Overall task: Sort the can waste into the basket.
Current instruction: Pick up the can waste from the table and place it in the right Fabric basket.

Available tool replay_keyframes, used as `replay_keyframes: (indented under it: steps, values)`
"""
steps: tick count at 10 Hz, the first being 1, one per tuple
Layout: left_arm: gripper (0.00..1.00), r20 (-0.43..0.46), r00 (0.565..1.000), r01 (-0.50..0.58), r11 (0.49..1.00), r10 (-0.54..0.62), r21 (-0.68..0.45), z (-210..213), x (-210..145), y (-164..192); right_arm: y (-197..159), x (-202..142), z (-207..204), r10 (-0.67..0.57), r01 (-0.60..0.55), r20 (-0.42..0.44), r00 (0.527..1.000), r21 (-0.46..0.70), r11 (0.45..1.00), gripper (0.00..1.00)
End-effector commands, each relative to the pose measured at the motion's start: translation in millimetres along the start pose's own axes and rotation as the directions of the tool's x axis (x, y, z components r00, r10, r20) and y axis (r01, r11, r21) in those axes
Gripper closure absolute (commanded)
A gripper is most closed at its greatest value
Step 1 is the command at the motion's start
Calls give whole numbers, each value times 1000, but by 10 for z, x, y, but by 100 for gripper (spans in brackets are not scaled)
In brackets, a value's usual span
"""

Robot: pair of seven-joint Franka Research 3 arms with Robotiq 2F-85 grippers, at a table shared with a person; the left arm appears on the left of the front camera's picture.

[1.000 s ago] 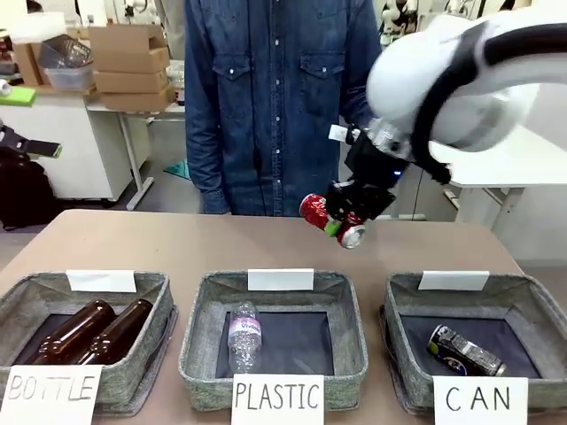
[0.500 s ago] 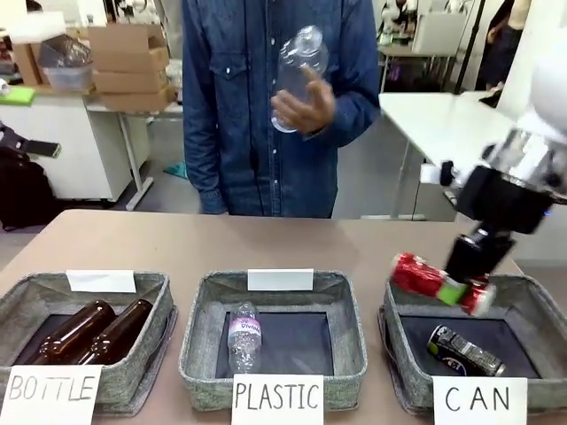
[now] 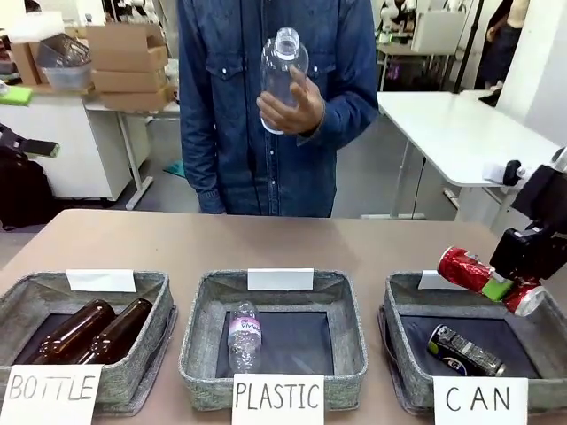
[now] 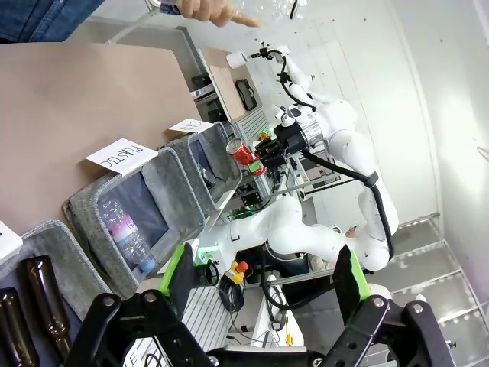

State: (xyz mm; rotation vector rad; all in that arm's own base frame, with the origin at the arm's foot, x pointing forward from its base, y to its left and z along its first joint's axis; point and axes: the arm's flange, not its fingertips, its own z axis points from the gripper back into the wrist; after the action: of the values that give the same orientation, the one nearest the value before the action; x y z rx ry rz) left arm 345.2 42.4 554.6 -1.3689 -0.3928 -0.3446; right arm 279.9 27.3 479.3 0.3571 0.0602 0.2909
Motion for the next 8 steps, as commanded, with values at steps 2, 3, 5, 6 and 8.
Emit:
replay_keyframes:
  steps: [2,3,5,6,8]
  values:
    - [4,12,1000,-4,1000,4,-20,-8,12,-41,4,-68,-252,-14,14,-13,1000,-3,1000,0]
    - [4,12,1000,-4,1000,4,-20,-8,12,-41,8,-67,-253,-9,9,-18,1000,-9,1000,0]
    - [4,12,1000,-4,1000,4,-20,-8,12,-41,4,-71,-257,-12,12,-13,1000,-14,1000,0]
    - [4,12,1000,-4,1000,4,-20,-8,12,-41,3,-70,-263,-13,13,-11,1000,-14,1000,0]
    - [4,12,1000,-4,1000,4,-20,-8,12,-41,-6,-63,-269,-15,15,-4,1000,-8,1000,0]
